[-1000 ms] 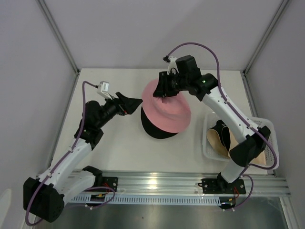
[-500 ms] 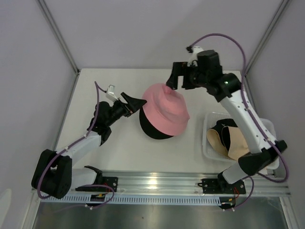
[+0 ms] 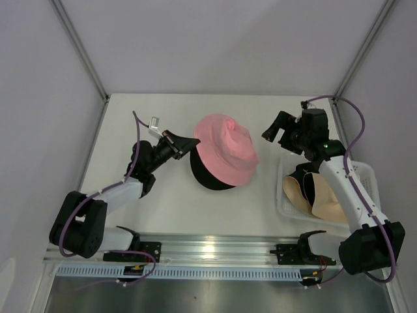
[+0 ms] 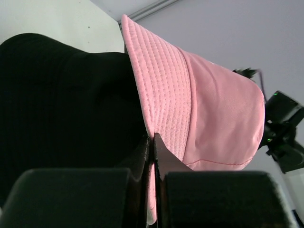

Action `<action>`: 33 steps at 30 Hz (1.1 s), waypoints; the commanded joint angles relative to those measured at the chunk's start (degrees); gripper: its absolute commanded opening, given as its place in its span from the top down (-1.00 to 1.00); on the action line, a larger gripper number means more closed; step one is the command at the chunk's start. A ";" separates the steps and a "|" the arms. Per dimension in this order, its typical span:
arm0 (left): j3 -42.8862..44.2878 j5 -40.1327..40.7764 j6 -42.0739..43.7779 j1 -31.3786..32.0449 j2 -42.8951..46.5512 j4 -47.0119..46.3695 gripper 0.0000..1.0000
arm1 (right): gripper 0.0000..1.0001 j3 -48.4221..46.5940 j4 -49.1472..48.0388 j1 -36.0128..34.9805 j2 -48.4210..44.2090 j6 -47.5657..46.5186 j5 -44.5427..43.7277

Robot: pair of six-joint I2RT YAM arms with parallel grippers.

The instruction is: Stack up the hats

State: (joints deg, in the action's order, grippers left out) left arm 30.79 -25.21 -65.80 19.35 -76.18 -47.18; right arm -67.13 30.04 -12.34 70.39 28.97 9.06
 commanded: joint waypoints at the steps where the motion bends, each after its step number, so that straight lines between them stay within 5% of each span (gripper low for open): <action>1: -2.74 3.76 1.11 -0.19 3.66 -0.74 0.99 | -0.99 5.42 -10.70 1.70 -3.42 7.14 0.69; 7: -4.59 15.62 3.48 -0.46 10.44 17.00 0.99 | -0.99 9.65 -13.51 1.97 -0.96 7.15 3.16; 15: -5.21 15.46 2.87 -0.55 2.37 15.89 0.99 | -0.99 14.91 -21.24 2.14 2.65 9.25 5.70; 22: -9.95 12.91 1.73 -0.28 -5.55 4.91 0.99 | -0.98 21.69 -39.34 2.06 5.63 13.39 14.92; 33: -7.85 16.15 7.26 0.33 -0.99 15.25 0.99 | -0.87 23.46 -61.22 -1.54 8.79 9.28 20.56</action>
State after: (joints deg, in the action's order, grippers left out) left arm 21.87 -11.68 -62.57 19.53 -78.89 -37.54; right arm -42.48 -18.87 -12.47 78.17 41.76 26.92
